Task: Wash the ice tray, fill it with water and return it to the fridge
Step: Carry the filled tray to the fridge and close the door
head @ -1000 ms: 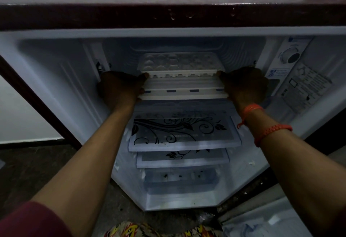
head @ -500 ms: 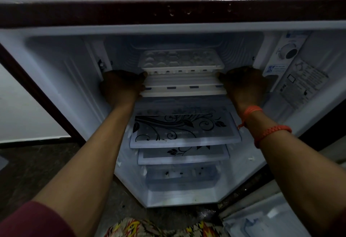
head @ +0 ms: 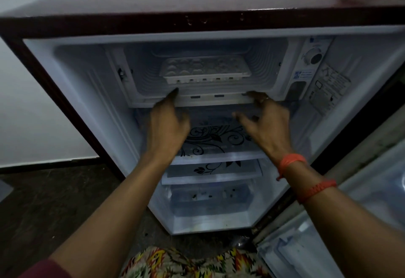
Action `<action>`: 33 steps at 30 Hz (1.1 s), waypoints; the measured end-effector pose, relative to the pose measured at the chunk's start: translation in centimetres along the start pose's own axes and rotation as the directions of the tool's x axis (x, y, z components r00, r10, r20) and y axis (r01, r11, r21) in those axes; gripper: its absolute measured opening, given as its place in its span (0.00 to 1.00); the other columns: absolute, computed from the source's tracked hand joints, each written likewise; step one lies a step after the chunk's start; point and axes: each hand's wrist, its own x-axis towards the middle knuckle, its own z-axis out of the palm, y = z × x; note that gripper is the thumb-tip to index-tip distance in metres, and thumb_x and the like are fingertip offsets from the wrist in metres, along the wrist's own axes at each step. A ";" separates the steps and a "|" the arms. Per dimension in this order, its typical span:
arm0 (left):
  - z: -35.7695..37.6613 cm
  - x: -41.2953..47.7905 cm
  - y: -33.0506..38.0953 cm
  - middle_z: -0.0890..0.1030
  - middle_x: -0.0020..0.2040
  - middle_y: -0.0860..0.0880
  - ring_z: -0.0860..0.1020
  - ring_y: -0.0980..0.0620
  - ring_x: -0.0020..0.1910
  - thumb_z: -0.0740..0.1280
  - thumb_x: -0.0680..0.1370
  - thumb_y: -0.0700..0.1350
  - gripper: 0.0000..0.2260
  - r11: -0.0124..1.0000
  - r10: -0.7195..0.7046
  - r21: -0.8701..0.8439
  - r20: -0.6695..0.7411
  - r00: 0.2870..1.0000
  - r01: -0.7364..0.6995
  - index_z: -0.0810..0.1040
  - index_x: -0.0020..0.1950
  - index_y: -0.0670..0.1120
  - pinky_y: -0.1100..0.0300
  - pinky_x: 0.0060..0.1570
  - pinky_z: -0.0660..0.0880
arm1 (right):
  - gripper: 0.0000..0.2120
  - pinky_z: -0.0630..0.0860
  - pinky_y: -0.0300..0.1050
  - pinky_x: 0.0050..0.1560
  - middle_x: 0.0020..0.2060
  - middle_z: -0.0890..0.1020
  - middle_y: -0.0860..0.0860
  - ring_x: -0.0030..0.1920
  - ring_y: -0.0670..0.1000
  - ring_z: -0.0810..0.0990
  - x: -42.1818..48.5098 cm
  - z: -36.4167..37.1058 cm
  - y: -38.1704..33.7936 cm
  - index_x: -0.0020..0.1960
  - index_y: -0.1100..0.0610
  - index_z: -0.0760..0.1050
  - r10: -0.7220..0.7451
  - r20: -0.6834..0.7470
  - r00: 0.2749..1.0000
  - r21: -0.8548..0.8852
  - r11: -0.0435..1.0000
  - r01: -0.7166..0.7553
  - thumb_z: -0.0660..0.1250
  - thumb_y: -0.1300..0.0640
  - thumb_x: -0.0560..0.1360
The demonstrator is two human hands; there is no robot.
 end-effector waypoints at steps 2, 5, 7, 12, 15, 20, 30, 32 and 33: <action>0.8 -2.6 0.4 0.74 0.72 0.44 0.74 0.46 0.68 0.66 0.80 0.44 0.24 0.995 0.096 0.022 0.030 0.995 -0.097 0.69 0.75 0.42 0.58 0.66 0.70 | 0.28 0.77 0.40 0.59 0.61 0.83 0.55 0.61 0.52 0.81 -2.5 -0.4 0.3 0.68 0.57 0.76 -0.023 0.009 1.000 -0.073 0.997 0.023 0.76 0.44 0.73; 2.2 -7.0 0.5 0.77 0.68 0.47 0.75 0.47 0.65 0.65 0.80 0.48 0.23 0.995 0.092 0.021 0.110 0.990 -0.095 0.71 0.74 0.45 0.49 0.60 0.77 | 0.25 0.76 0.39 0.57 0.61 0.83 0.54 0.60 0.53 0.82 -7.0 -1.0 1.3 0.65 0.57 0.79 -0.023 0.021 1.000 -0.097 0.995 0.025 0.76 0.46 0.73; 2.8 -9.8 1.1 0.75 0.71 0.48 0.74 0.47 0.67 0.64 0.79 0.51 0.24 0.996 0.084 0.022 0.175 0.981 -0.089 0.70 0.75 0.48 0.49 0.60 0.77 | 0.23 0.81 0.46 0.58 0.62 0.82 0.54 0.62 0.53 0.81 -10.3 -1.6 2.2 0.65 0.56 0.79 -0.009 0.028 1.000 -0.092 0.996 0.011 0.77 0.47 0.73; 3.8 -15.9 3.1 0.78 0.68 0.48 0.76 0.46 0.64 0.69 0.79 0.48 0.23 0.992 0.114 0.028 0.278 0.954 -0.127 0.72 0.73 0.47 0.52 0.55 0.78 | 0.21 0.82 0.47 0.58 0.60 0.83 0.51 0.59 0.51 0.83 -18.9 -4.5 4.6 0.62 0.54 0.80 0.056 0.015 0.998 -0.125 0.991 -0.053 0.77 0.46 0.73; 4.3 -18.6 4.9 0.77 0.69 0.49 0.76 0.47 0.65 0.69 0.79 0.49 0.23 0.990 0.135 0.001 0.339 0.931 -0.144 0.72 0.74 0.48 0.52 0.57 0.77 | 0.20 0.78 0.39 0.53 0.58 0.84 0.50 0.55 0.50 0.84 -23.9 -7.4 5.5 0.59 0.53 0.80 0.139 -0.005 0.990 -0.212 0.968 -0.137 0.78 0.46 0.71; 4.9 -22.4 8.3 0.77 0.70 0.51 0.75 0.50 0.65 0.69 0.79 0.51 0.23 0.981 0.186 -0.028 0.427 0.885 -0.192 0.72 0.74 0.49 0.55 0.56 0.76 | 0.19 0.84 0.47 0.51 0.57 0.84 0.49 0.54 0.51 0.84 -31.8 -12.8 7.9 0.58 0.52 0.81 0.263 -0.056 0.963 -0.264 0.926 -0.269 0.79 0.48 0.70; 5.1 -30.2 17.5 0.82 0.61 0.49 0.79 0.46 0.59 0.70 0.77 0.51 0.20 0.936 0.344 -0.143 0.554 0.758 -0.320 0.76 0.69 0.50 0.55 0.47 0.76 | 0.17 0.78 0.39 0.52 0.56 0.84 0.47 0.53 0.48 0.83 -42.0 -23.5 8.8 0.56 0.50 0.81 0.458 -0.243 0.855 -0.314 0.797 -0.516 0.78 0.45 0.70; 5.2 -31.5 19.6 0.82 0.60 0.50 0.79 0.48 0.57 0.70 0.77 0.52 0.20 0.913 0.403 -0.190 0.562 0.723 -0.361 0.76 0.68 0.51 0.55 0.46 0.76 | 0.16 0.77 0.39 0.50 0.55 0.84 0.47 0.52 0.49 0.84 -43.4 -25.2 8.7 0.55 0.50 0.81 0.480 -0.293 0.827 -0.301 0.775 -0.556 0.79 0.46 0.70; 5.2 -32.1 20.7 0.82 0.59 0.50 0.80 0.48 0.56 0.70 0.77 0.52 0.20 0.896 0.439 -0.214 0.560 0.703 -0.389 0.76 0.68 0.51 0.55 0.46 0.77 | 0.16 0.77 0.39 0.50 0.54 0.84 0.46 0.51 0.49 0.84 -44.0 -26.1 8.7 0.55 0.49 0.81 0.488 -0.318 0.813 -0.292 0.765 -0.574 0.79 0.47 0.70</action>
